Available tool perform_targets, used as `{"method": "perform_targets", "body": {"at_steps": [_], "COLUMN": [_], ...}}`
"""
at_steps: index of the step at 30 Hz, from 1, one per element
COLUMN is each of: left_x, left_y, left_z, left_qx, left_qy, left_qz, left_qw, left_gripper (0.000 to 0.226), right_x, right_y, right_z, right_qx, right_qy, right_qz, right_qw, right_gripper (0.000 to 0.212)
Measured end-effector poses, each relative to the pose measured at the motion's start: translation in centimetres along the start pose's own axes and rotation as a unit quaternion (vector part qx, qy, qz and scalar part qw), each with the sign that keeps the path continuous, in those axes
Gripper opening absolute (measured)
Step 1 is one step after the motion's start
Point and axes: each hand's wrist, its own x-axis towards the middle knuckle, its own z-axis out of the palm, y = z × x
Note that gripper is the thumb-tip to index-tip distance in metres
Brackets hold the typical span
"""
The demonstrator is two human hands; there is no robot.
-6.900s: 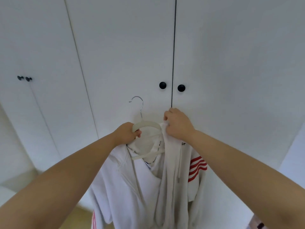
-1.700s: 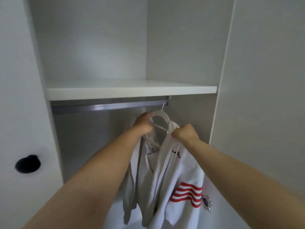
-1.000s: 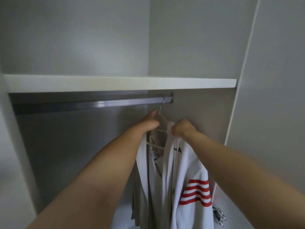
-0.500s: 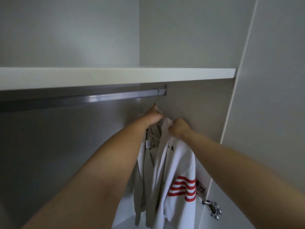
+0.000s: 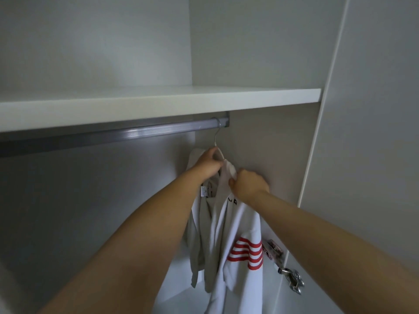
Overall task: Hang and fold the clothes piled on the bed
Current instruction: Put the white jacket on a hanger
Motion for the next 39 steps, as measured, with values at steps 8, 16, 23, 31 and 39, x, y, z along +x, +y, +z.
{"method": "perform_targets", "body": {"at_steps": [8, 16, 23, 31, 39], "left_x": [-6.7, -12.7, -18.0, -26.0, -35.7], "left_y": [0.0, 0.2, -1.0, -0.8, 2.6], "left_z": [1.8, 4.8, 7.0, 8.0, 14.0], "left_qx": [-0.033, 0.029, 0.148, 0.277, 0.322], "left_qy": [0.006, 0.013, -0.019, -0.039, -0.167], "left_qz": [-0.019, -0.021, 0.069, 0.245, 0.447], "left_qw": [0.999, 0.999, 0.986, 0.928, 0.818], "left_gripper": [0.03, 0.035, 0.058, 0.062, 0.065], "right_x": [-3.5, -8.6, -15.3, -26.7, -41.5], "right_y": [2.0, 5.2, 6.8, 8.4, 13.0], "right_z": [-1.1, -2.4, -2.8, -3.7, -5.1], "right_qx": [0.017, 0.041, -0.066, -0.214, -0.266], "right_qy": [0.02, 0.02, 0.098, 0.132, 0.117], "right_qz": [-0.054, -0.156, -0.216, -0.02, 0.174], "right_qw": [0.998, 0.987, 0.969, 0.968, 0.941], "right_gripper": [0.033, 0.034, 0.038, 0.061, 0.064]}}
